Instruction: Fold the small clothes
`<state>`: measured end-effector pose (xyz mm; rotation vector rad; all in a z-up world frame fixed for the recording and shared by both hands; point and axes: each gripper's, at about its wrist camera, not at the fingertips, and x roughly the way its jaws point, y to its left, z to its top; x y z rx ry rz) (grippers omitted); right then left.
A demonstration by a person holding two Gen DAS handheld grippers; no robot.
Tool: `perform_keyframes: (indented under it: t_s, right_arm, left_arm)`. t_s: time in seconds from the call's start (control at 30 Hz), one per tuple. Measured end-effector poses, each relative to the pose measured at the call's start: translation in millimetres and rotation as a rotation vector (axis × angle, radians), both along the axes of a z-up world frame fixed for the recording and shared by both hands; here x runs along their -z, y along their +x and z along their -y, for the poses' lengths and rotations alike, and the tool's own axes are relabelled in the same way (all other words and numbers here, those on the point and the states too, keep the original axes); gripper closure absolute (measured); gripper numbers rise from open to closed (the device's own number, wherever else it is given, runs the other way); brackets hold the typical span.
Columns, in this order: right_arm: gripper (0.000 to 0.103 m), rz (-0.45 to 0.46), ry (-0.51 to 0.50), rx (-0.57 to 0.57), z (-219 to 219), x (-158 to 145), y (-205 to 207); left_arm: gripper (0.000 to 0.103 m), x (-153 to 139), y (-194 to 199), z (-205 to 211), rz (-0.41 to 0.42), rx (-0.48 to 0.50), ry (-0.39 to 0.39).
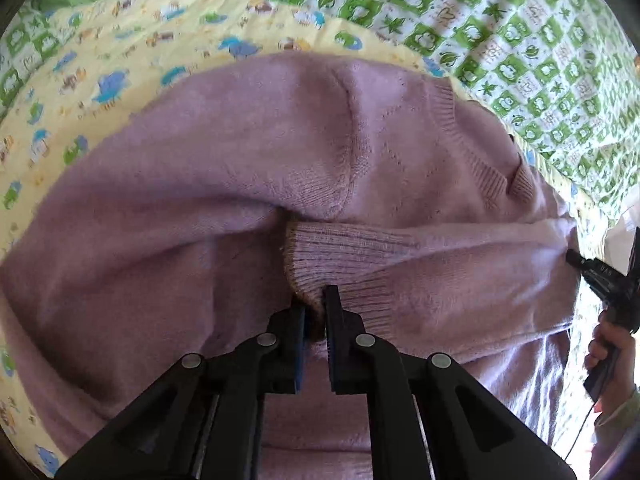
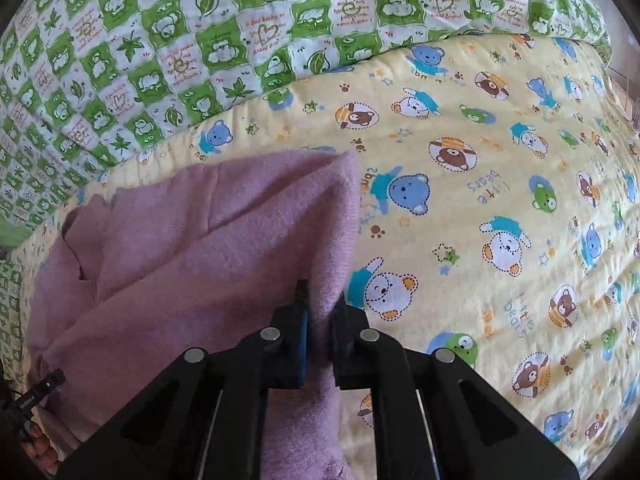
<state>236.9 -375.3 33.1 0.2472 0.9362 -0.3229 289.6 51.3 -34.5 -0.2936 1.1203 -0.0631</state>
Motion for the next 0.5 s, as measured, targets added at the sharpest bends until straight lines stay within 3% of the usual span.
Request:
perform_keyframes:
  t_s: [0.03,0.1,0.17,0.3,0.5]
  right_arm:
    - [0.084,0.006,-0.002,0.009,-1.0,-4.1,-3.3]
    - [0.063,0.033,0.004,0.02,-3.1,-13.6,-12.3]
    - [0.051,0.078,0.02,0.024,-6.8,-24.5,-24.5]
    - [0.047,0.119,0.051,-0.011,-24.8,-37.3,-47.3]
    - [0.047,0.098,0.104,-0.102,-70.4,-27.8,-78.2]
  left_arm:
    - [0.096,-2.7,-2.2,-0.5,0.008,0.003,0.018]
    - [0.096,-5.0,-7.0,-5.0,-0.002,-0.002,0.044]
    - [0.096,-1.9,-13.7,-14.0,-0.026,-0.018,0.056]
    - [0.094,-4.5,-34.6,-27.1,-0.04,-0.02,0.01]
    - [0.05,-27.9,-81.2,-35.6,-0.025,0.024,-0.054]
